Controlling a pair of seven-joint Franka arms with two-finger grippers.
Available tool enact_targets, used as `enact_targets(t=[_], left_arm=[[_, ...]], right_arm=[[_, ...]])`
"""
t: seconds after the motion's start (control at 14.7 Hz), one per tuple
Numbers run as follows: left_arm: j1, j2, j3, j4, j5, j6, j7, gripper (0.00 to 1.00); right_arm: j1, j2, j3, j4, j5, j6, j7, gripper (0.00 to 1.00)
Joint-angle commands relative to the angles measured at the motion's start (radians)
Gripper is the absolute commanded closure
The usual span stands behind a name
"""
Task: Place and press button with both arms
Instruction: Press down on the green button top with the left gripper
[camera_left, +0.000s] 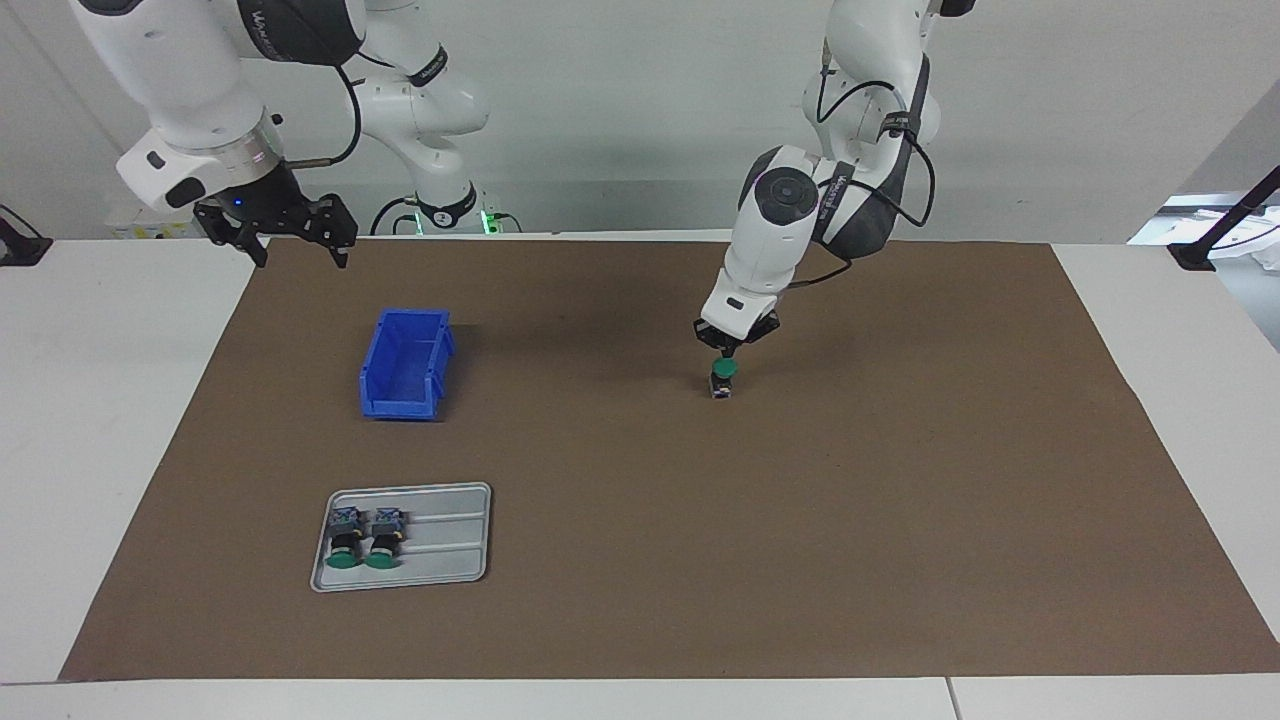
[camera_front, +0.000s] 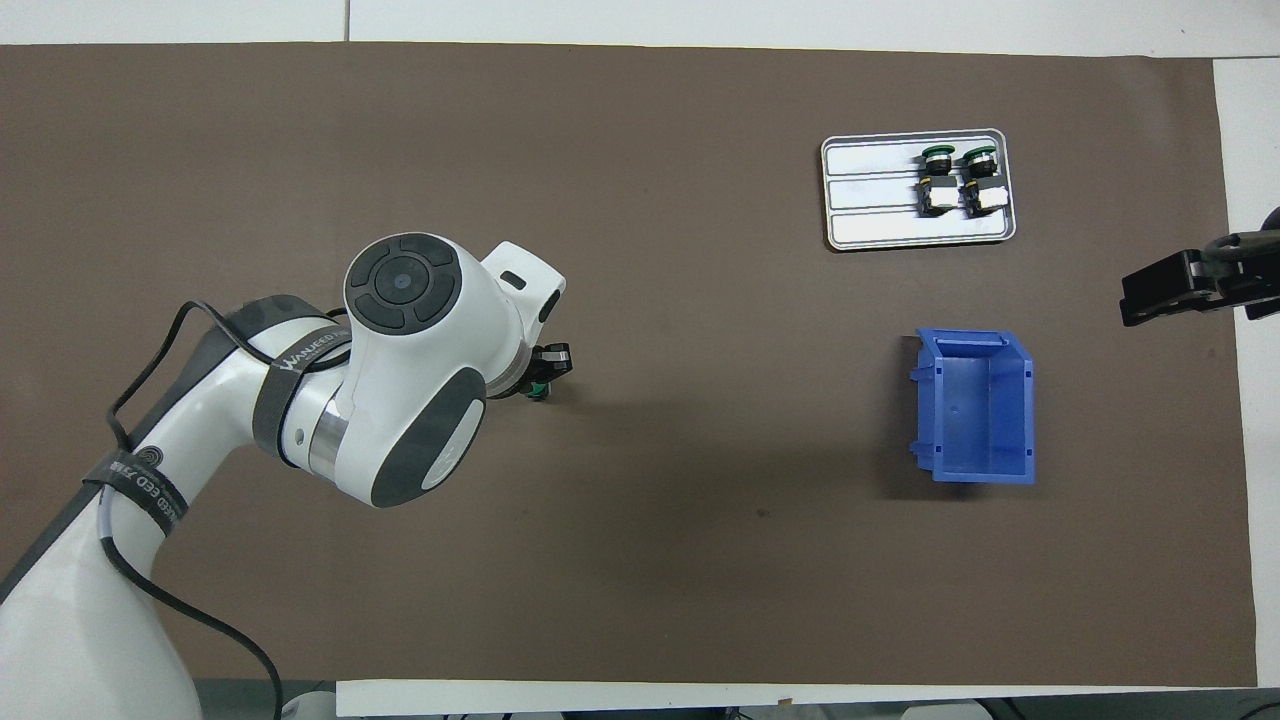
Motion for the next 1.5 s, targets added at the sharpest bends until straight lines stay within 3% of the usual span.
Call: enact_targets(t=[0.0,0.95,1.09,1.43], left_arm=[[-0.014,0.0,0.009,-0.03,0.02,0.044,-0.018,1.0],[-0.027,0.02,0.008,-0.107,0.022,0.145,0.012,1.0],[-0.021,0.02,0.008,-0.066,0.017,0.121,0.014,0.98],[0.009,-0.026,0.02,0.09,0.017,-0.115,0.028,0.85]], right_arm=[[-0.007,-0.019,0.002,-0.022,0.003,0.012,-0.014,0.01],[-0.007,-0.019,0.002,-0.022,0.003,0.012,-0.014,0.01],[-0.005,-0.019,0.002,-0.022,0.003,0.012,-0.014,0.01],[-0.007,-0.019,0.002,-0.022,0.003,0.012,-0.014,0.01]])
